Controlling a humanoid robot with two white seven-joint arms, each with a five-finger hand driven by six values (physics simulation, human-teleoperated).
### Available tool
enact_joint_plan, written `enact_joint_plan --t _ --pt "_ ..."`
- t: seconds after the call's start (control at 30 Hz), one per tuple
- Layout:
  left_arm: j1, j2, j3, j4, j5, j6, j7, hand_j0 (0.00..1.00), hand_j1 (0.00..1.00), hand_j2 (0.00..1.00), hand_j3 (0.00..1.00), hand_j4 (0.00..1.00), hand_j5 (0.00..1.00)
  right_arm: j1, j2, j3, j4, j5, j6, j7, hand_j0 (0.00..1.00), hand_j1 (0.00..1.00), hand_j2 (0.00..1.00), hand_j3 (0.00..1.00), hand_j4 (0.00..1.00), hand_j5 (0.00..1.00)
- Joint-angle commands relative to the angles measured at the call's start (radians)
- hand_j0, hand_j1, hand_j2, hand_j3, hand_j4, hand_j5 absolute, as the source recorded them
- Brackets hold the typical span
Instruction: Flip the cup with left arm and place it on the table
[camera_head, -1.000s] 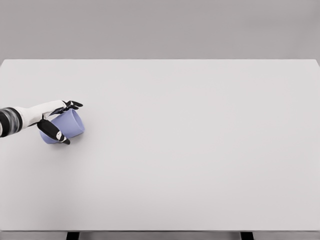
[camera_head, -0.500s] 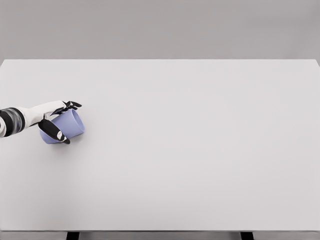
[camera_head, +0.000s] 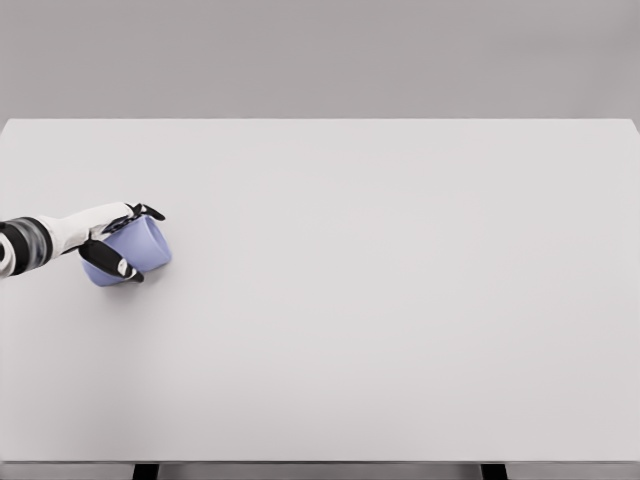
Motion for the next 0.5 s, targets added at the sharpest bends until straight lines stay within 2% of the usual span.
enact_joint_plan --t 0.0,0.17,0.37,0.4,0.47 --pt "0.000 -0.002 0.002 0.001 0.003 0.000 0.000 0.61 0.61 0.61 0.61 0.61 0.61 0.000 0.000 0.000 0.000 0.000 0.001 0.000 1.00 1.00 1.00 1.00 1.00 1.00" --pt "-0.006 0.000 0.003 0.001 0.028 -0.003 -0.006 0.61 0.61 0.61 0.61 0.61 0.61 0.002 0.000 0.000 0.000 0.000 0.001 0.000 1.00 1.00 1.00 1.00 1.00 1.00" --pt "-0.015 0.009 0.040 0.006 0.175 -0.024 -0.015 0.65 0.65 0.65 0.65 0.65 0.65 0.002 0.000 0.000 0.000 0.000 0.000 0.000 1.00 1.00 1.00 1.00 1.00 1.00" --pt "-0.005 0.012 0.071 0.010 0.190 -0.044 -0.015 0.66 0.66 0.66 0.66 0.66 0.66 0.000 0.000 0.000 0.000 0.000 0.000 0.000 1.00 1.00 1.00 1.00 1.00 1.00" --pt "-0.003 0.014 0.076 0.032 0.244 -0.115 -0.017 0.66 0.66 0.66 0.66 0.66 0.66 0.000 0.000 0.000 0.000 0.000 0.000 0.000 1.00 1.00 1.00 1.00 1.00 1.00"
